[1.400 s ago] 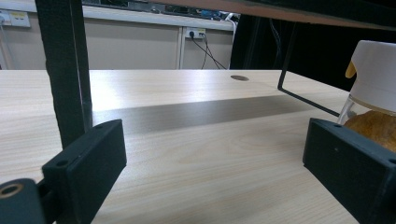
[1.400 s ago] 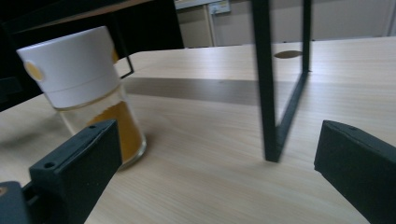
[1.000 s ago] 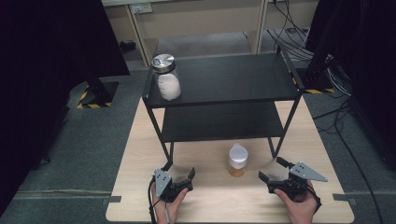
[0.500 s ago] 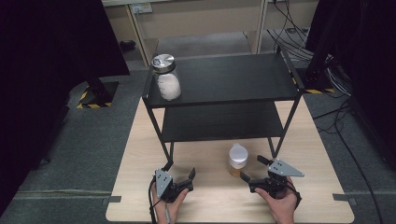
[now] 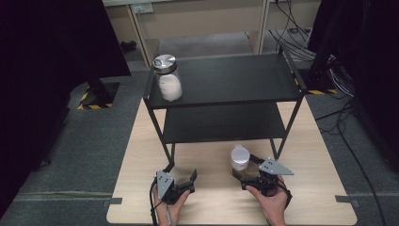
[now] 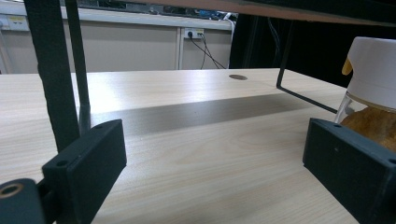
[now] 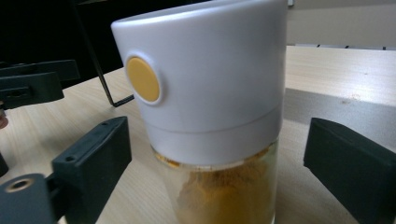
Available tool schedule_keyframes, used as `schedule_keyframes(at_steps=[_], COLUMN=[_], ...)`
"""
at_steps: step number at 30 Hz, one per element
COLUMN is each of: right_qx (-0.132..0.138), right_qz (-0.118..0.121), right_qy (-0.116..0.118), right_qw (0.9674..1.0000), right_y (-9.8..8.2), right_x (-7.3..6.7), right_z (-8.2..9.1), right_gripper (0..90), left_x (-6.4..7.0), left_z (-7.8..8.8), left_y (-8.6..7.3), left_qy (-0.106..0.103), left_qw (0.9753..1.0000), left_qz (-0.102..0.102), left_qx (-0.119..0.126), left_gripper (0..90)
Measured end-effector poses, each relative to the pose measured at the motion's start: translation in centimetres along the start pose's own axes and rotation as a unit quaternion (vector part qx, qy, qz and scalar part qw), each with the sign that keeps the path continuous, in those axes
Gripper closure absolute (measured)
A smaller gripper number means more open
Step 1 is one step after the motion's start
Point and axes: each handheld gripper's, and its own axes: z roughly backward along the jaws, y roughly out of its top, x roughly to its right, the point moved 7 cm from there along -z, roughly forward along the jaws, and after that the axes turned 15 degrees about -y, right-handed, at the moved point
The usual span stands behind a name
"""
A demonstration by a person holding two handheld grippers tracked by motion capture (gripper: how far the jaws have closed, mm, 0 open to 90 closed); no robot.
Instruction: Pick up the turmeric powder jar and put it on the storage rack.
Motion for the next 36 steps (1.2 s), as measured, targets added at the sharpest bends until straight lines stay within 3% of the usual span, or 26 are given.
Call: schedule_keyframes(at_steps=[12, 20, 26, 36], right_qx=[0.010, 0.026, 0.034, 0.052], right_qz=[0.009, 0.020, 0.006, 0.015], right_qy=[-0.007, -0.020, -0.025, -0.041], right_qw=[0.9999, 0.9993, 0.9991, 0.9977], right_y=[-0.2, -0.4, -0.7, 0.2], right_x=[-0.5, -0.9, -0.4, 0.0], right_z=[-0.4, -0.2, 0.1, 2.5], right_gripper=[27.7, 29.8, 30.6, 30.7], left_x=[0.0, 0.0, -0.1, -0.1], left_z=[0.0, -0.1, 0.0, -0.1], left_y=[0.0, 0.0, 0.0, 0.0], left_qy=[-0.001, -0.003, -0.005, -0.004], left_qw=[1.0000, 1.0000, 1.0000, 1.0000], left_qz=[0.000, -0.001, 0.001, 0.001], left_qx=[-0.001, -0.002, 0.000, -0.001], left_gripper=[5.6, 5.7, 5.7, 5.7])
